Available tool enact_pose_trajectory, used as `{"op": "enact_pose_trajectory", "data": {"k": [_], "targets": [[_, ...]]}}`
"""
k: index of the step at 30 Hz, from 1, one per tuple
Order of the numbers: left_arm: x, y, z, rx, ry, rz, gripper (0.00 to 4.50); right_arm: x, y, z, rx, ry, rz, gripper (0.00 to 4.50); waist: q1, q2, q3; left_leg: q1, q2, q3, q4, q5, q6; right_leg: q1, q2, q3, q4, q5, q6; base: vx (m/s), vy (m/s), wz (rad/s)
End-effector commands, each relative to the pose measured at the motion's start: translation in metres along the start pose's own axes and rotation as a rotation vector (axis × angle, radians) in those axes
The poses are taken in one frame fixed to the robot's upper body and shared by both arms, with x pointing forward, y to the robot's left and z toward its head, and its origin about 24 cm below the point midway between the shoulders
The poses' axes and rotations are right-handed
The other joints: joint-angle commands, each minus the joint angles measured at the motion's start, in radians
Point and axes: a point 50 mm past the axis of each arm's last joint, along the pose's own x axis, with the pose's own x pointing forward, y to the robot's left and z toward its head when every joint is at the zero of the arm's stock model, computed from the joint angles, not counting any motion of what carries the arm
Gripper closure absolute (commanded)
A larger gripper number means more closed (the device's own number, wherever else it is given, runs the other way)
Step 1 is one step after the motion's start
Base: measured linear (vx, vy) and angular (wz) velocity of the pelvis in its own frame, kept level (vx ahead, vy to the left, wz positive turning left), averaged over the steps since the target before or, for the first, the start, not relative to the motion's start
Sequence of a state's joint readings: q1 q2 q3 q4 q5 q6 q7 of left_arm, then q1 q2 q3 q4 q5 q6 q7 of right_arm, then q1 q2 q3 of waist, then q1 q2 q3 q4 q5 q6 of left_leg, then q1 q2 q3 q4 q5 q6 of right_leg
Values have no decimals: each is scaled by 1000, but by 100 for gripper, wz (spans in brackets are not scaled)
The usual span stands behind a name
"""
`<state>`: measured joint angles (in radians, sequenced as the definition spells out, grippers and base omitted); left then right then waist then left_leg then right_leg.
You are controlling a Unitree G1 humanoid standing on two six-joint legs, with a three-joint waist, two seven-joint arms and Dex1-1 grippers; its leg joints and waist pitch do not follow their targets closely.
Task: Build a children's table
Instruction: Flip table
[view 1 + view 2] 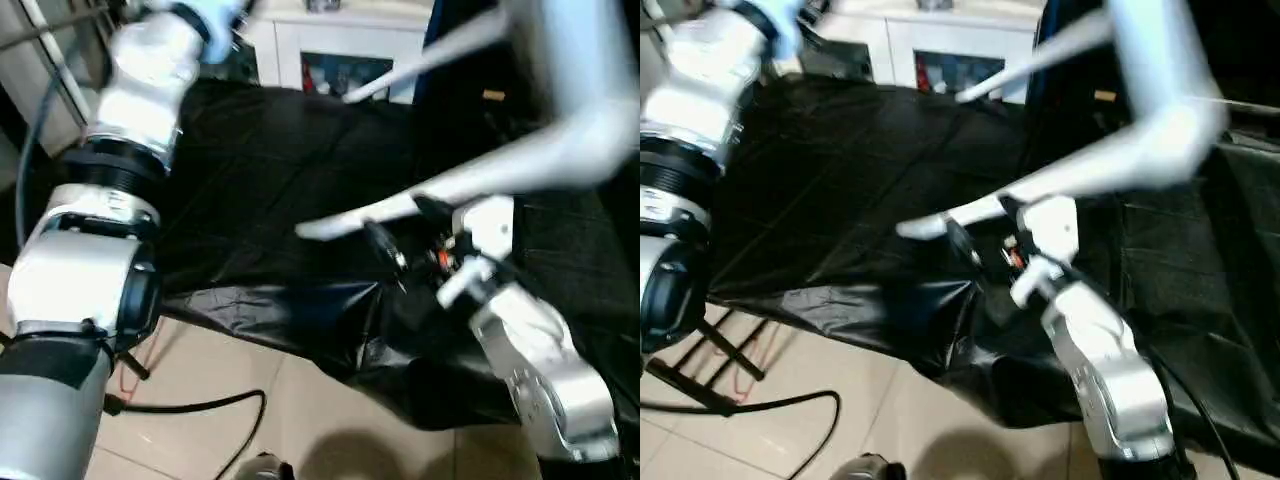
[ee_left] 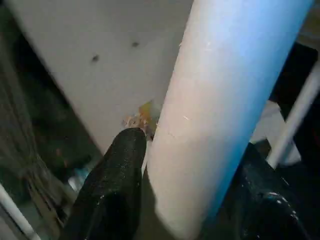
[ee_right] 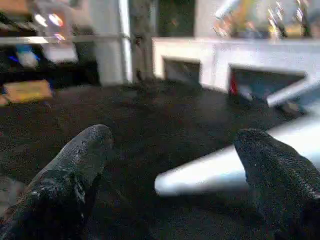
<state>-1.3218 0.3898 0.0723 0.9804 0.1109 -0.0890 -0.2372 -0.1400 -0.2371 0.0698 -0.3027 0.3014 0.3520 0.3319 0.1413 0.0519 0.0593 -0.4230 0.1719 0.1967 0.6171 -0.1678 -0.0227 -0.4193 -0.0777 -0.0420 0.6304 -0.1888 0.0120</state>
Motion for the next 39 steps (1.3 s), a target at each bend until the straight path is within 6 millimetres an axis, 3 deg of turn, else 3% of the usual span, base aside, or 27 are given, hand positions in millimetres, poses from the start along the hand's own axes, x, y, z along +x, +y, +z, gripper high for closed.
{"op": "enact_pose_trajectory", "data": {"k": [1, 2, 6, 7, 8, 9, 12, 13, 17, 18, 20, 21, 22, 24, 25, 27, 32, 33, 39], "targets": [[-2, 20, 17, -118, -87, 111, 248, -2, -7, 0, -14, 15, -69, 0, -1, -20, -88, 31, 46, -34, -62, -99, 45, 46, -68, 33, -56, -11, -219, 0, 0, 0], [-7, 20, 12, -130, -87, 103, 248, -4, -18, -4, -16, 34, -183, 0, -1, -22, -86, 32, 47, -33, -62, -103, 48, 46, -68, 33, -56, -14, -220, 0, 0, 0], [-15, 16, 3, -149, -89, 77, 253, -5, -31, -4, -14, 39, -299, 0, 1, -21, -89, 37, 46, -28, -58, -102, 55, 44, -68, 32, -57, -32, -226, 0, 0, 0], [-20, 14, -1, -153, -101, 60, 253, -4, -36, -4, -11, 38, -341, 0, 2, -19, -89, 40, 49, -29, -59, -107, 51, 42, -70, 33, -58, -39, -225, 0, 0, 0], [-25, 12, -4, -154, -116, 44, 254, -2, -39, -3, 2, 31, -354, 0, -3, -21, -85, 34, 51, -30, -64, -113, 48, 46, -70, 33, -58, -50, -225, 0, 0, 0], [-26, 11, -4, -154, -122, 39, 254, -2, -40, -3, 8, 28, -356, 0, 0, -19, -87, 40, 52, -30, -63, -120, 43, 43, -69, 32, -58, -56, -225, 0, 0, 0], [-34, 7, -8, -154, -117, 14, 254, 12, -49, -2, 48, 18, -412, 0, -7, -16, -85, 42, 53, -30, -67, -143, 19, 41, -69, 32, -59, -82, -219, 0, 0, 0], [-36, 7, -9, -150, -109, 12, 254, 18, -51, -2, 83, 12, -408, 0, -6, -24, -84, 46, 52, -28, -66, -157, 11, 39, -70, 33, -61, -106, -215, 0, 0, 0], [-40, 6, -11, -145, -95, 13, 254, 42, -48, -1, 181, -18, -300, 0, -10, -20, -84, 41, 52, -29, -69, -155, 2, 42, -71, 33, -61, -116, -202, 0, 0, 0], [-43, 6, -12, -153, -88, 21, 254, 56, -52, -7, 203, 7, -299, 0, -12, -20, -86, 41, 52, -28, -66, -135, 0, 42, -70, 33, -54, -81, -209, 0, 0, 0], [-44, 6, -12, -152, -87, 21, 254, 62, -55, -8, 210, 17, -312, 0, -13, -21, -87, 38, 50, -27, -65, -113, 0, 44, -70, 32, -53, -62, -216, 0, 0, 0], [-45, 5, -12, -152, -80, 23, 254, 70, -57, -8, 251, 7, -298, 0, -13, -32, -88, 36, 48, -24, -62, -93, 9, 46, -69, 32, -49, -33, -220, 0, 0, 0], [-46, 5, -12, -151, -77, 24, 254, 73, -57, -7, 269, 3, -294, 17, -13, -28, -89, 34, 46, -26, -61, -89, 14, 48, -72, 32, -46, -31, -226, 0, 0, 0], [-48, 6, -11, -153, -75, 32, 254, 77, -58, -7, 282, 5, -297, 17, -14, -26, -90, 36, 48, -25, -61, -75, 23, 49, -70, 31, -47, -27, -224, 0, 0, 0], [-49, 7, -11, -152, -70, 42, 254, 79, -58, -8, 292, 11, -287, 31, -15, -39, -90, 34, 48, -24, -60, -53, 36, 51, -69, 31, -43, -6, -227, 0, 0, 0], [-50, 9, -11, -153, -63, 56, 254, 81, -57, -9, 289, 17, -271, 52, -15, -31, -91, 36, 48, -23, -58, -48, 45, 47, -69, 30, -43, -1, -231, 0, 0, 0], [-54, 12, -15, -168, -29, 98, 254, 87, -52, -14, 313, 29, -202, 97, -22, -33, -88, 39, 50, -23, -61, -85, 35, 47, -69, 30, -48, -33, -235, 0, 0, 0], [-56, 13, -18, -168, -14, 113, 254, 86, -49, -18, 302, 72, -162, 102, -25, -42, -86, 37, 50, -22, -63, -94, 32, 49, -68, 30, -51, -42, -236, 0, 0, 0], [-59, 16, -20, -174, -10, 155, 254, 84, -48, -28, 276, 150, -136, 145, -26, -39, -87, 38, 49, -23, -61, -77, 24, 49, -67, 30, -47, -22, -239, 0, 0, 0]]}}
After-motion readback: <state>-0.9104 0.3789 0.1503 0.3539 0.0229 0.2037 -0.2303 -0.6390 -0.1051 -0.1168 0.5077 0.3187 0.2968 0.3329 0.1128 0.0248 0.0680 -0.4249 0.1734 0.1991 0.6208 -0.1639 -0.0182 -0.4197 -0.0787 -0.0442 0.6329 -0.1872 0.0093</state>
